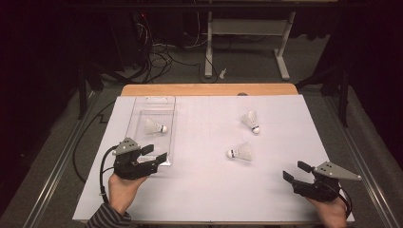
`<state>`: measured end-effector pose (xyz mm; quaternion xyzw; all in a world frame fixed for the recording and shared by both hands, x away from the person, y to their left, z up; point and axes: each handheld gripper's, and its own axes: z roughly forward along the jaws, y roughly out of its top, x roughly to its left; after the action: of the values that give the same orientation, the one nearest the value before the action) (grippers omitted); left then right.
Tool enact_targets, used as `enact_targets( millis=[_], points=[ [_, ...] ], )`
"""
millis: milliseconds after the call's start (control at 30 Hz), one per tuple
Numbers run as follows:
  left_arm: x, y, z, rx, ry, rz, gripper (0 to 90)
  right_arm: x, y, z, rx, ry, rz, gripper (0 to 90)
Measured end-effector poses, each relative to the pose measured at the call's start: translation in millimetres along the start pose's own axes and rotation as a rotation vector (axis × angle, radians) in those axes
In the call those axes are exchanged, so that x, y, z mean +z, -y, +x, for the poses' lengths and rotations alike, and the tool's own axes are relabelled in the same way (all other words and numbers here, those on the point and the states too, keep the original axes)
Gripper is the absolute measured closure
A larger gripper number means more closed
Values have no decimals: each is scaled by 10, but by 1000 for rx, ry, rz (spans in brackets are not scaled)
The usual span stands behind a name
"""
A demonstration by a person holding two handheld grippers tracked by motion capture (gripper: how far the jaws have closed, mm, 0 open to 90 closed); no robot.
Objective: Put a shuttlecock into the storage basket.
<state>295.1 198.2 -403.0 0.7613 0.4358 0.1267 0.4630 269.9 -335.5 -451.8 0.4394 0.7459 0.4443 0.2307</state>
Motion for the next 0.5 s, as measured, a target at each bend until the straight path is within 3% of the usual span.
enact_targets(
  millis=[500],
  points=[
    [92, -34, -82, 13, 24, 6, 372, 1, 1, -2, 1, -2, 1, 291]
  ],
)
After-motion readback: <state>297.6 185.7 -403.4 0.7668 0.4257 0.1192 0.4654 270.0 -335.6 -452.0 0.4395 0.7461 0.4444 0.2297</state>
